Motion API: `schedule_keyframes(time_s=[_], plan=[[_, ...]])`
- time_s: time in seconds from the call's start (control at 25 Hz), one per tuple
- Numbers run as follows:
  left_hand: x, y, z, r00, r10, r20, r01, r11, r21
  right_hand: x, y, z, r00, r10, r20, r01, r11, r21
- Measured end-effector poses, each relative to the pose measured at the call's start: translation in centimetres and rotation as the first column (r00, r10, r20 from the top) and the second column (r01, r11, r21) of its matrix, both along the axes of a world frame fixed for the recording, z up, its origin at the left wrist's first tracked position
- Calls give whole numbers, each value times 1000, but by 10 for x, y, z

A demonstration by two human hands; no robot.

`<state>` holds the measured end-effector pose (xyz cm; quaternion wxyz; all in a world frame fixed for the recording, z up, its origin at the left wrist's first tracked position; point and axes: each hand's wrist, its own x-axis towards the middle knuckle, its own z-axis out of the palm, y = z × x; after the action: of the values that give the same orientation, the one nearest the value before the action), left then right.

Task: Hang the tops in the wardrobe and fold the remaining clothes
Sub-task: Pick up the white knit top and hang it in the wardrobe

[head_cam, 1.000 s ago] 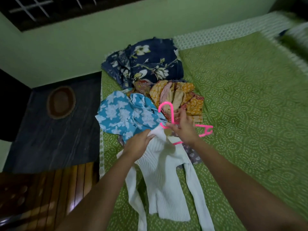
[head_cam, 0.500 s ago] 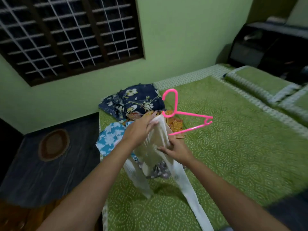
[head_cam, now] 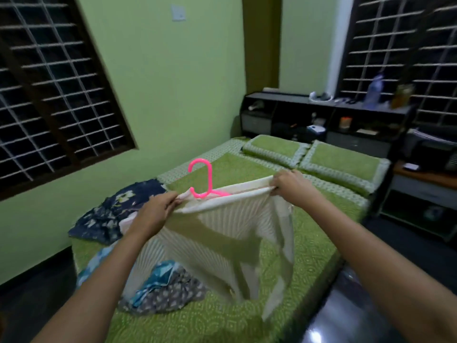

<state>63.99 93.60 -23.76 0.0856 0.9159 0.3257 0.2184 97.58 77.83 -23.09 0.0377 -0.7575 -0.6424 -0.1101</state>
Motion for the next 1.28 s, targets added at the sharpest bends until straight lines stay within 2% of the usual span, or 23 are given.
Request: schedule_keyframes(time_s=[0.08,0.16,0.2,0.24,0.32,0.36,0.4,0.48,0.56,0.6,0.72,0.8,0.84,0.88,0.92,1.0,1.08,1.2,1.28], plan=[[58,-17,6,992,8,127,-2,999,-51,14,-11,25,987,90,-131,-59,973,223],[120,-33,16,971,-23,239,37,998,-55,39,-29,50,944,149,-293,-16,910,413],[150,-39,22,960,-56,275,67,997,-32,61,-46,62,917,150,-369,31,897,442],[176,-44,28,950,-94,296,99,995,-1,87,-66,71,887,113,-448,90,909,408],[229,-52,42,934,-151,325,145,989,43,145,-113,82,832,-71,-551,201,963,180],[254,-58,51,921,-176,347,169,984,50,171,-136,83,821,-153,-551,225,972,64],[284,-66,58,904,-211,373,207,977,50,200,-156,82,821,-190,-538,253,966,46],[335,-80,70,873,-256,416,273,962,19,242,-183,80,817,-149,-557,320,921,222],[385,-95,77,851,-298,433,325,946,13,277,-199,80,778,-92,-622,419,814,403],[411,-106,78,839,-330,432,359,933,15,292,-204,82,779,-71,-623,438,773,459],[490,-142,83,802,-472,366,485,872,61,320,-203,87,842,-43,-538,392,735,554],[542,-162,89,775,-523,355,524,845,102,337,-206,93,850,7,-526,406,627,664],[564,-166,92,770,-527,360,524,844,114,348,-211,98,851,-21,-524,434,589,681],[585,-167,95,768,-523,368,520,846,117,364,-221,102,854,-110,-509,461,614,641],[607,-165,96,763,-520,383,521,846,112,386,-233,104,843,-212,-494,487,691,534],[651,-157,94,741,-528,416,539,836,102,430,-262,107,800,-272,-535,498,798,338],[699,-150,90,708,-552,440,571,815,103,470,-283,112,756,-236,-611,516,789,334],[783,-140,88,650,-606,459,638,763,104,531,-294,119,747,-303,-591,570,750,335],[838,-134,93,600,-650,466,687,718,118,569,-300,121,685,-305,-661,634,696,336]])
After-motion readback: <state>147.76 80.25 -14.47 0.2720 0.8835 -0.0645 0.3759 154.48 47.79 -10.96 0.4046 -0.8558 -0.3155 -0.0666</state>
